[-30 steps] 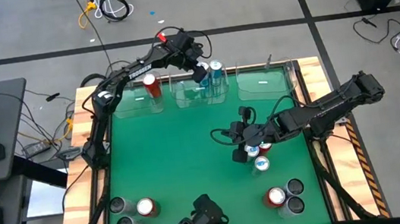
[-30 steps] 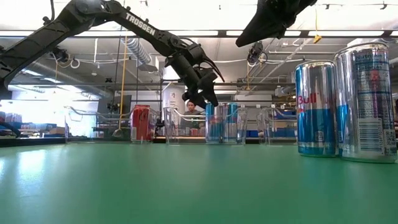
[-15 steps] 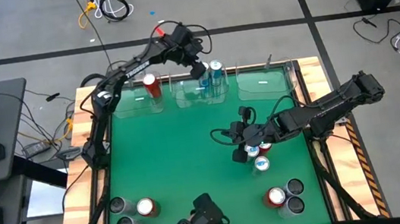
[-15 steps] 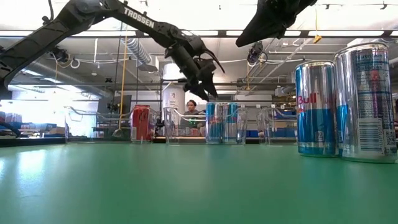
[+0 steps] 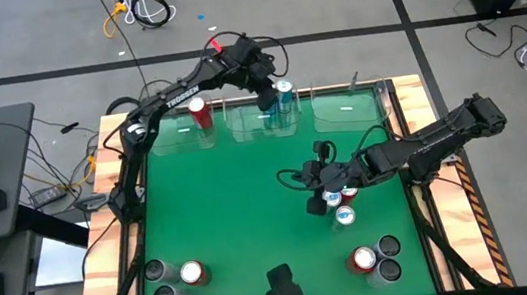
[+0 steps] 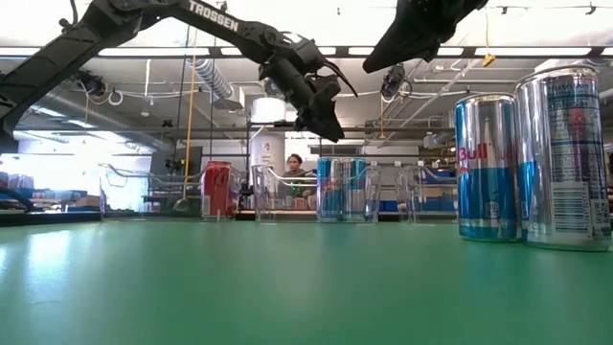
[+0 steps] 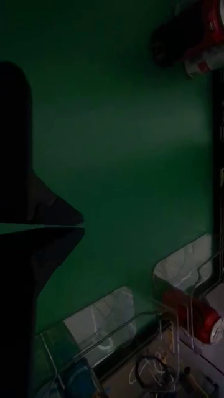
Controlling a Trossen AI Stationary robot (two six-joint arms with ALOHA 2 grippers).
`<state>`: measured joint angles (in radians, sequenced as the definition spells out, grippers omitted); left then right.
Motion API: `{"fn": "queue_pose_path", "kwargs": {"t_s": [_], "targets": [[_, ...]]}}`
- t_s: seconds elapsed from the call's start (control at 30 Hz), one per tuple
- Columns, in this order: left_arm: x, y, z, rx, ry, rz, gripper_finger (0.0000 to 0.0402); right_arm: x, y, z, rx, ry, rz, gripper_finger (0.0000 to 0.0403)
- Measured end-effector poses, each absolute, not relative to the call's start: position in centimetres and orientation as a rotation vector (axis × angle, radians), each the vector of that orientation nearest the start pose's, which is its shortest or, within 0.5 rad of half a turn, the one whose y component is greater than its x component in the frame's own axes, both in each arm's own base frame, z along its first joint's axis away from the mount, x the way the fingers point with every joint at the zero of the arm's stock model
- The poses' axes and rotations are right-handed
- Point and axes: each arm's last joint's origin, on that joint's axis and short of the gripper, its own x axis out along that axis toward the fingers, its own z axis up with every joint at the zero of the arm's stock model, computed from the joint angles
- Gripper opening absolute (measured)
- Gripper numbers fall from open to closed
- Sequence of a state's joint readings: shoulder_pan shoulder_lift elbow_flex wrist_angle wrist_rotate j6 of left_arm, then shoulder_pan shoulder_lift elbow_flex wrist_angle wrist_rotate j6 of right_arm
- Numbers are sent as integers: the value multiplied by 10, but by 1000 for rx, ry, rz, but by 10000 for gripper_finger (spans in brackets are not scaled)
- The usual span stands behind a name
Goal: Sort soda cans
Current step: Put the blue soda can into the transparent middle bin
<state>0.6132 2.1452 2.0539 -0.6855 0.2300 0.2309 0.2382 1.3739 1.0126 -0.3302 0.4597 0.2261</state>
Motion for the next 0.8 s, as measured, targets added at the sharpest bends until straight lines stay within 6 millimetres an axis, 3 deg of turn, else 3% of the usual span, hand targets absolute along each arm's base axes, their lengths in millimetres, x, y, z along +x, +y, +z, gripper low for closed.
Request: {"fn": "queue_pose_path", "kwargs": {"t_s": [0.37,0.63,0.8], "targets": [[404,270,268,-131,677,225,13,285,57,271,-26,636,-282,29],[413,264,257,-107,590,206,11,284,56,270,-29,644,-283,47],[422,259,264,-91,492,165,7,283,56,270,-34,657,-284,45]]}}
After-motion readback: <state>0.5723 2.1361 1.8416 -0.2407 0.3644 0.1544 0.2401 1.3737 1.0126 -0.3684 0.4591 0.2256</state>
